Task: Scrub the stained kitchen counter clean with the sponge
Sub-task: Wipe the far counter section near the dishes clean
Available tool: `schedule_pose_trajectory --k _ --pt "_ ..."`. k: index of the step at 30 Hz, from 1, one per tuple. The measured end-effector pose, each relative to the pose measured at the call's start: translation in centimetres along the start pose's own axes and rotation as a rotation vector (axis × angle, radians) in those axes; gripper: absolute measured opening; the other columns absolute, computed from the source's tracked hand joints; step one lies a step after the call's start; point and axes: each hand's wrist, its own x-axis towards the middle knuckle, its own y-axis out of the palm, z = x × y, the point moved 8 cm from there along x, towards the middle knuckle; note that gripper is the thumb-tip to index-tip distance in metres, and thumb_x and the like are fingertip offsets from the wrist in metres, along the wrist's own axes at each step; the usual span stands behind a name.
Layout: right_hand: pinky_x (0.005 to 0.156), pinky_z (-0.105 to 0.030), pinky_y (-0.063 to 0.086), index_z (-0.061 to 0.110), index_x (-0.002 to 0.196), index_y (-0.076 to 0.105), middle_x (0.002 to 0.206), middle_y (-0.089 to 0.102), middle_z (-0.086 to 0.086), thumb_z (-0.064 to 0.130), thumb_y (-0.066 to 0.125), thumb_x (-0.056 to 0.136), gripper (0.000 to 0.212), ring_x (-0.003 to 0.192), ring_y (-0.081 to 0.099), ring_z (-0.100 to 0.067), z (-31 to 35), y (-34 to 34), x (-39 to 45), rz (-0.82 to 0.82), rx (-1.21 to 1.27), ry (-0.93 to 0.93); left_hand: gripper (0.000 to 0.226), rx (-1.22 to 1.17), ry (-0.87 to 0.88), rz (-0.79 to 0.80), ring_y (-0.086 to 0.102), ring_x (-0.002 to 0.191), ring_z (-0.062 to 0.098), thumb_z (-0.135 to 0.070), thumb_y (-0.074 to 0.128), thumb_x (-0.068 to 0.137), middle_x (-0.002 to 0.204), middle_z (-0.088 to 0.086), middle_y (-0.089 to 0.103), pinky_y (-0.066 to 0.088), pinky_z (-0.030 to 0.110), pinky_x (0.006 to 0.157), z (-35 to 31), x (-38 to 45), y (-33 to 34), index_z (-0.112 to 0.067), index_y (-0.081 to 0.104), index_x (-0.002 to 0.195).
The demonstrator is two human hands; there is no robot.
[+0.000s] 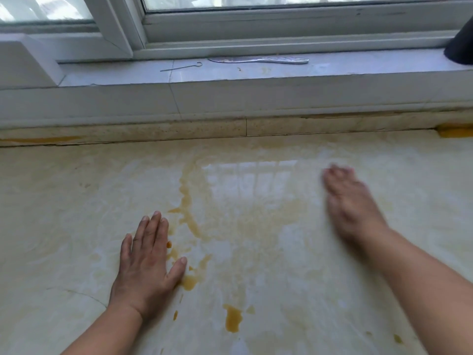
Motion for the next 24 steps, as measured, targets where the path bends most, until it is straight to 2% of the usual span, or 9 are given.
schedule_pose_trajectory --k 3,7,9,11,15,17,19,21,24 --pt "0.123 -0.049 0.018 0.018 0.158 0.025 0.168 0.014 -0.006 0.040 0.020 0.088 0.074 0.154 0.011 -0.032 -9.2 -2.6 -0.2 -0.051 -0.040 0.267 0.094 0.009 0.005 -0.016 -0.018 0.158 0.012 -0.069 0.024 0.091 0.173 -0.008 -0.017 -0.010 0.042 0.126 0.0 -0.1 0.2 -0.017 0.004 0.166" --pt "0.124 -0.047 0.008 0.013 0.159 0.015 0.169 0.005 -0.008 0.030 0.028 0.099 0.063 0.154 0.003 -0.033 -7.2 -1.6 2.0 -0.111 -0.009 0.481 0.094 0.032 0.010 -0.018 -0.008 0.160 0.016 -0.066 0.033 0.090 0.175 -0.004 -0.006 -0.005 0.043 0.126 0.1 0.0 0.5 -0.014 0.012 0.166" --pt "0.124 -0.047 0.010 0.012 0.159 0.015 0.169 0.006 -0.009 0.028 0.033 0.100 0.063 0.154 0.004 -0.035 -2.2 -0.3 4.7 -0.103 0.007 0.409 0.094 0.048 0.015 -0.020 -0.004 0.161 0.018 -0.064 0.037 0.090 0.175 -0.002 -0.002 -0.002 0.044 0.125 0.2 0.1 0.7 -0.013 0.016 0.165" --pt "0.123 -0.048 0.015 0.011 0.158 0.018 0.168 0.011 -0.011 0.025 0.037 0.098 0.064 0.152 0.008 -0.037 4.7 1.0 7.2 -0.078 0.017 0.214 0.094 0.060 0.015 -0.017 -0.004 0.161 0.018 -0.064 0.037 0.090 0.175 -0.002 -0.002 -0.002 0.045 0.125 0.4 0.1 0.8 -0.013 0.016 0.165" --pt "0.125 -0.048 0.005 0.016 0.161 0.009 0.170 -0.001 -0.005 0.027 0.038 0.101 0.068 0.155 -0.005 -0.033 20.2 5.0 5.6 0.103 0.005 -0.248 0.094 0.053 0.020 -0.028 -0.002 0.161 0.019 -0.064 0.038 0.089 0.175 -0.001 0.001 0.001 0.045 0.124 0.5 0.1 0.9 -0.012 0.019 0.165" --pt "0.124 -0.045 -0.001 0.019 0.161 0.007 0.170 -0.005 -0.001 0.028 0.034 0.101 0.067 0.155 -0.011 -0.028 24.5 6.3 2.7 0.154 0.002 -0.406 0.094 0.056 0.021 -0.030 -0.002 0.161 0.019 -0.064 0.038 0.089 0.175 -0.002 0.001 0.000 0.044 0.125 0.5 0.0 1.0 -0.013 0.018 0.165" --pt "0.123 -0.041 -0.004 0.024 0.162 0.005 0.169 -0.008 0.005 0.026 0.031 0.102 0.065 0.155 -0.014 -0.020 24.1 6.6 1.5 0.174 0.012 -0.461 0.095 0.045 0.010 -0.017 -0.008 0.160 0.016 -0.066 0.034 0.089 0.175 -0.004 -0.006 -0.004 0.043 0.125 0.5 0.0 0.7 -0.015 0.013 0.166" --pt "0.125 -0.043 0.000 0.028 0.161 0.006 0.169 -0.008 0.009 0.025 0.034 0.101 0.067 0.155 -0.012 -0.017 20.7 6.0 1.2 0.169 -0.004 -0.454 0.096 0.036 -0.008 0.012 -0.019 0.158 0.013 -0.069 0.026 0.089 0.173 -0.006 -0.016 -0.012 0.042 0.125 0.3 0.1 0.6 -0.017 0.003 0.166" --pt "0.125 -0.048 0.010 0.028 0.161 0.014 0.169 -0.001 0.006 0.027 0.036 0.102 0.063 0.155 -0.005 -0.018 10.7 3.9 -0.1 0.097 0.026 -0.242 0.099 0.017 -0.032 0.050 -0.028 0.155 0.011 -0.072 0.017 0.085 0.171 -0.005 -0.024 -0.016 0.043 0.125 0.0 0.2 0.1 -0.018 -0.003 0.166"
